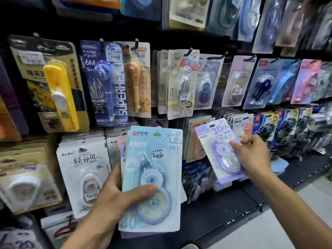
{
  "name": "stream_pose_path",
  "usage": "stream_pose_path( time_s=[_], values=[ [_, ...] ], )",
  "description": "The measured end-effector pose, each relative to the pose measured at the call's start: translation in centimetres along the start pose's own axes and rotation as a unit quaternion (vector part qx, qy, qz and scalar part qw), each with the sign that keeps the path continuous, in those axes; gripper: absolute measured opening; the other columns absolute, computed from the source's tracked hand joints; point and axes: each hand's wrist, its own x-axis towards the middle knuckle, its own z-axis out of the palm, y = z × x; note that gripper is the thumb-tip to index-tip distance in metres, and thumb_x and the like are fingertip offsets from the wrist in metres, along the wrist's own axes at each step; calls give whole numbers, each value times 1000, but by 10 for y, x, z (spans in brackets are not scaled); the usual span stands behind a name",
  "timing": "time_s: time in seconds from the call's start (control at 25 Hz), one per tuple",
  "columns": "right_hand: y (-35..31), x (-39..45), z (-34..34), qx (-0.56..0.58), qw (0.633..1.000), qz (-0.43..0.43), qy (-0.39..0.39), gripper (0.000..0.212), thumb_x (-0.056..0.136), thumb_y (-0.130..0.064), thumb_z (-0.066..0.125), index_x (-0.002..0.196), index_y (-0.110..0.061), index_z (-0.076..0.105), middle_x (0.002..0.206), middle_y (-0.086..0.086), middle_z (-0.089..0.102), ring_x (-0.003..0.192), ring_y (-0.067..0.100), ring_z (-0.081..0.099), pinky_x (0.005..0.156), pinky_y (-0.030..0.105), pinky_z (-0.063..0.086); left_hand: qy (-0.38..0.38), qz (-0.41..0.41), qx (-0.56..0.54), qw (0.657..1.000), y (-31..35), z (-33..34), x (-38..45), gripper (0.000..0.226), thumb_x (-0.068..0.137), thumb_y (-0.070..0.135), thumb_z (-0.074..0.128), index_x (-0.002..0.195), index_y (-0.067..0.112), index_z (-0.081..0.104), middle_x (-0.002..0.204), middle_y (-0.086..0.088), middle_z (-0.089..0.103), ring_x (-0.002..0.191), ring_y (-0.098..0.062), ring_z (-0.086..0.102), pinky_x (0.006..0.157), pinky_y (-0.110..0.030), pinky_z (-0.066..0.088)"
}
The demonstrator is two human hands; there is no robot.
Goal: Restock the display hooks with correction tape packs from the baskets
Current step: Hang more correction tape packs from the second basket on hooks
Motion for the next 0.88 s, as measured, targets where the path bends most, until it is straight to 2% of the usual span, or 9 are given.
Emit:
stream_pose_path(
  time_s=[0.12, 0.2, 0.24, 0.32, 0.44, 0.52, 0.68, 0.8, 0.88],
  values=[
    [-29, -34, -4, -115, 982, -150, -29, 13, 93, -33, 68, 97, -20, 66, 109, 2, 61, 103, 24, 57, 85, 37, 44, 38, 12, -12, 999, -9, 8, 3, 94, 35, 27, 101, 121, 29, 65, 109, -8, 78, 93, -33, 77, 67, -37, 63],
    [-53, -76, -2, 37, 965, -158, -207, 25, 88, -49, 68, 106, -31, 64, 106, -8, 67, 101, 14, 65, 87, 32, 51, 76, 37, 3, 996, -16, 16, 4, 92, 35, 30, 98, 120, 29, 63, 104, -4, 80, 89, -29, 78, 65, -34, 63],
    [-62, -101, 1, 133, 927, -134, -325, 32, 82, -55, 72, 106, -38, 61, 103, -8, 71, 97, 12, 69, 84, 32, 56, 85, 48, 9, 995, -19, 20, 5, 92, 35, 32, 97, 120, 30, 62, 103, -3, 80, 89, -27, 78, 65, -34, 63],
    [-68, -137, 13, 179, 877, -136, -426, 54, 70, -58, 83, 111, -43, 52, 106, -6, 74, 95, 10, 71, 78, 28, 57, 89, 58, 3, 994, -22, 25, 5, 92, 35, 34, 97, 120, 30, 62, 105, -3, 79, 91, -27, 78, 67, -35, 63],
    [-65, -147, 20, 205, 889, -131, -388, 77, 60, -55, 90, 123, -46, 46, 106, -4, 74, 94, 11, 71, 79, 29, 58, 79, 52, -32, 995, -19, 23, 4, 92, 34, 35, 101, 119, 29, 66, 112, -8, 78, 98, -31, 76, 70, -37, 63],
    [-63, -141, 18, 292, 875, -57, -381, 79, 65, -36, 92, 129, -37, 45, 105, 2, 76, 93, 20, 74, 77, 33, 60, 65, 48, -50, 995, -16, 18, 3, 100, 28, 42, 103, 120, 33, 66, 115, -7, 77, 101, -32, 75, 70, -37, 63],
    [-56, -137, 19, 373, 849, -12, -374, 50, 71, -26, 86, 113, -24, 59, 99, 3, 77, 85, 17, 75, 68, 22, 57, 47, 32, -54, 997, -14, 13, 2, 95, 19, 39, 105, 108, 38, 72, 109, -11, 78, 92, -35, 77, 63, -41, 63],
    [-53, -117, 17, 380, 858, -5, -344, 32, 69, -26, 86, 97, -24, 71, 109, 6, 73, 99, 23, 70, 86, 38, 58, 36, 28, -72, 996, -14, 17, 1, 91, 24, 29, 106, 108, 36, 73, 108, -17, 77, 92, -41, 76, 66, -46, 63],
    [-47, -92, 7, 383, 878, 8, -286, 28, 69, -23, 82, 96, -25, 75, 113, 4, 72, 101, 20, 68, 88, 36, 57, 40, 32, -78, 996, -13, 20, 1, 90, 25, 29, 105, 109, 34, 72, 108, -17, 77, 91, -41, 76, 66, -45, 62]
  ],
)
